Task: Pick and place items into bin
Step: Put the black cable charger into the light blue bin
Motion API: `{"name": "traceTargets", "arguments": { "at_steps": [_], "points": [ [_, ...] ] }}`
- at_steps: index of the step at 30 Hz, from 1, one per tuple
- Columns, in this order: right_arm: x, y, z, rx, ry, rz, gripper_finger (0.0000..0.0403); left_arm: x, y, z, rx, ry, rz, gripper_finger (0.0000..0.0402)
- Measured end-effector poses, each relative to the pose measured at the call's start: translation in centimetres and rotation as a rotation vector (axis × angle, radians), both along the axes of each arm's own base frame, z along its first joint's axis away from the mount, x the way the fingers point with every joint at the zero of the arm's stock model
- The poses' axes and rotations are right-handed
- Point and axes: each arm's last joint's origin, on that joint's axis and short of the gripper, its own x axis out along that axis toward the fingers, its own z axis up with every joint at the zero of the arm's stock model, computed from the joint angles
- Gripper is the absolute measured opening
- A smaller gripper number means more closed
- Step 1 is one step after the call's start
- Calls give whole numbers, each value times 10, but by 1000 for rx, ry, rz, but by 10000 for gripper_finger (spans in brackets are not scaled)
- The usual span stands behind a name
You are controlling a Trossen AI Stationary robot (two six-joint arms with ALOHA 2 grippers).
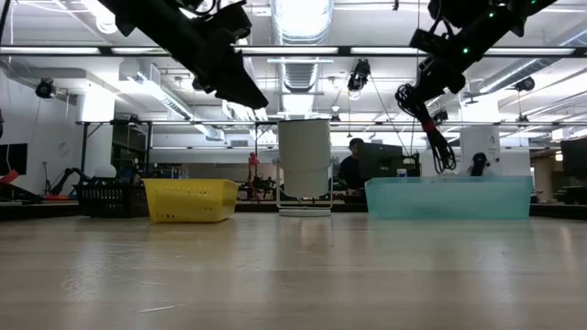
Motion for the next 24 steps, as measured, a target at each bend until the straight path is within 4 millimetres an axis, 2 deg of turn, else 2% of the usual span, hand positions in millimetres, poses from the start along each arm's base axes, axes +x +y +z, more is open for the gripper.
{"name": "traceTargets", "arguments": {
  "at_steps": [5, 15, 19, 24],
  "points": [
    [7, -8, -4, 26, 31, -18, 33, -4, 0, 2, -18, -14, 12, 217],
    [13, -12, -5, 117, 107, -50, 145, -7, -3, 5, -33, -20, 13, 217],
    [8, -13, -5, 114, 151, -164, 168, -10, -4, 5, -41, -10, 15, 217],
    [-1, -14, -1, 43, 154, -404, 179, -11, -5, 5, -42, -12, 13, 217]
  ]
}}
